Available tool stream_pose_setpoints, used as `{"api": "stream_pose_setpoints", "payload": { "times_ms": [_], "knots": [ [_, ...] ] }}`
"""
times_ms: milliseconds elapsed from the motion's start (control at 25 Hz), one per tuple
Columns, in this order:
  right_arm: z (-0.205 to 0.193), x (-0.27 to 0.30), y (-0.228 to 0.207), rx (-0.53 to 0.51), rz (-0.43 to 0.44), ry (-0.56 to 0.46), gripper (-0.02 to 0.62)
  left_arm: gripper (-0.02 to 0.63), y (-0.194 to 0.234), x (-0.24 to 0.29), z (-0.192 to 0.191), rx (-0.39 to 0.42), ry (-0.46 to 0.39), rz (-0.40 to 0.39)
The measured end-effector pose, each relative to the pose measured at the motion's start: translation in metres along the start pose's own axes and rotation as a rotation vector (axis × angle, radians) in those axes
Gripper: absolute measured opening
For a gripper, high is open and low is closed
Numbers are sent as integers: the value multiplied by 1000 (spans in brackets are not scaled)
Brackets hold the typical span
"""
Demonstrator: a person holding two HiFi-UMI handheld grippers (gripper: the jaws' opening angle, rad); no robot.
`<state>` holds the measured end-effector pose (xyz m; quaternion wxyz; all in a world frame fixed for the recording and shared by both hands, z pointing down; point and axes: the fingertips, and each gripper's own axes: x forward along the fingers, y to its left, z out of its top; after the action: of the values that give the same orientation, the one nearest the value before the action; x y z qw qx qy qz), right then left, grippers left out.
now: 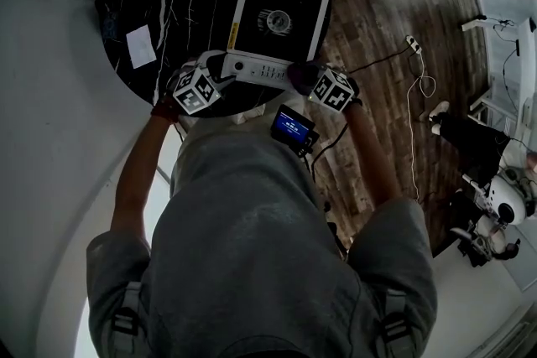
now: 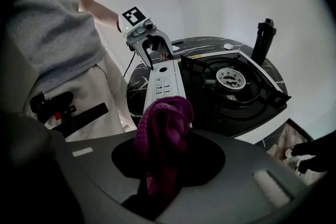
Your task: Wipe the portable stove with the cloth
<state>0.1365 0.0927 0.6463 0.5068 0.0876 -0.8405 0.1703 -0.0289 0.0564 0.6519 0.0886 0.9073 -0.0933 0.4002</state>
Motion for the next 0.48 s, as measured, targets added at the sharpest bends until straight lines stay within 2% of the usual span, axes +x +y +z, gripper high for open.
{"api": "stream_pose_setpoints", "payload": {
  "times_ms": [480],
  "knots": [
    [12,3,-1,-3,17,8,120,270,1,-1,1,-3,7,-11]
  ]
}}
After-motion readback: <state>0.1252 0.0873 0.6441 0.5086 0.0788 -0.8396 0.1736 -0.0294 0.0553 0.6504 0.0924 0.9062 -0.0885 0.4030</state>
